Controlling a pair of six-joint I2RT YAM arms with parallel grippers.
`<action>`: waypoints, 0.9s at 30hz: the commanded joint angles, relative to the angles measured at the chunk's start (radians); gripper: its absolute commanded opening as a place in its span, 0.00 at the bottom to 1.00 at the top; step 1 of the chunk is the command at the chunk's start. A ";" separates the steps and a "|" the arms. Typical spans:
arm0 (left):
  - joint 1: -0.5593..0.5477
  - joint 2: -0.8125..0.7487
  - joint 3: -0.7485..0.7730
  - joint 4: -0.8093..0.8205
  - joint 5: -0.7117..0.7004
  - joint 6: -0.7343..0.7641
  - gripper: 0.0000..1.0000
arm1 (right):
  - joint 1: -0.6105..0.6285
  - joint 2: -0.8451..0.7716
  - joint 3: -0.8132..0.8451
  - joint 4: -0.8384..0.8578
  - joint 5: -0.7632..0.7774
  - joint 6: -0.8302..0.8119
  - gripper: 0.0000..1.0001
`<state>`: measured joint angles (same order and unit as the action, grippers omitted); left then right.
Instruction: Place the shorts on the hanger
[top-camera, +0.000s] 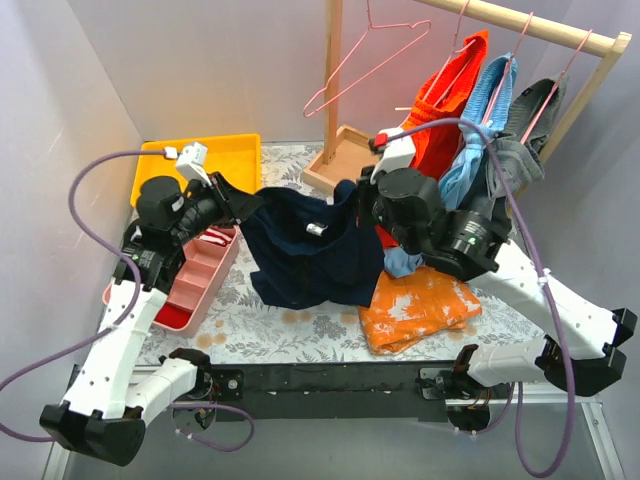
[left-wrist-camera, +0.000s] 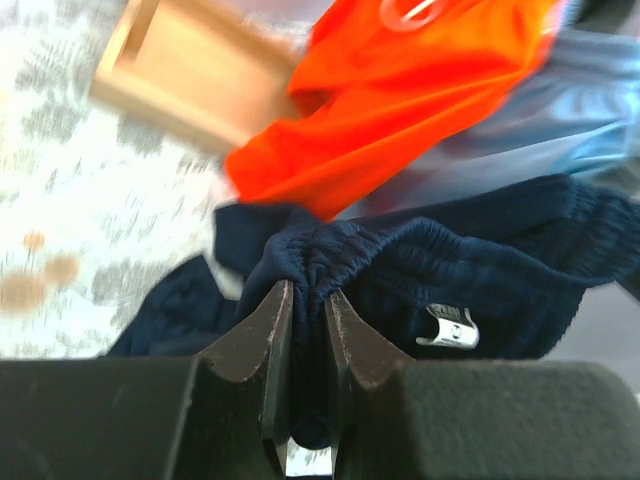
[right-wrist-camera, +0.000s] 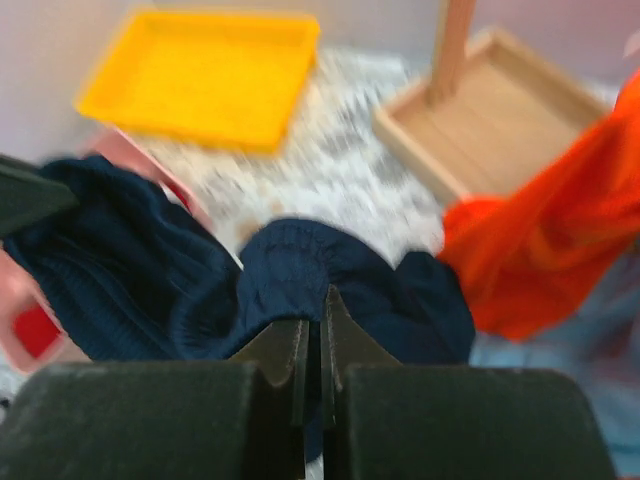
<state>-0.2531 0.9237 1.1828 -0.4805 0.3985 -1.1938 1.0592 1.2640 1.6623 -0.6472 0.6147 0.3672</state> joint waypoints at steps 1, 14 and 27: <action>-0.002 0.050 -0.252 0.127 -0.004 -0.065 0.02 | -0.115 0.027 -0.252 0.009 -0.155 0.079 0.01; -0.032 0.104 -0.338 0.241 0.056 -0.023 0.74 | -0.206 0.138 -0.546 0.101 -0.333 0.096 0.26; -0.035 0.556 0.352 0.474 -0.009 0.290 0.78 | -0.197 -0.038 -0.624 0.152 -0.417 0.046 0.63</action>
<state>-0.2855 1.3281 1.3739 -0.1051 0.3702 -1.0428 0.8532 1.2907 1.0622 -0.5362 0.2230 0.4442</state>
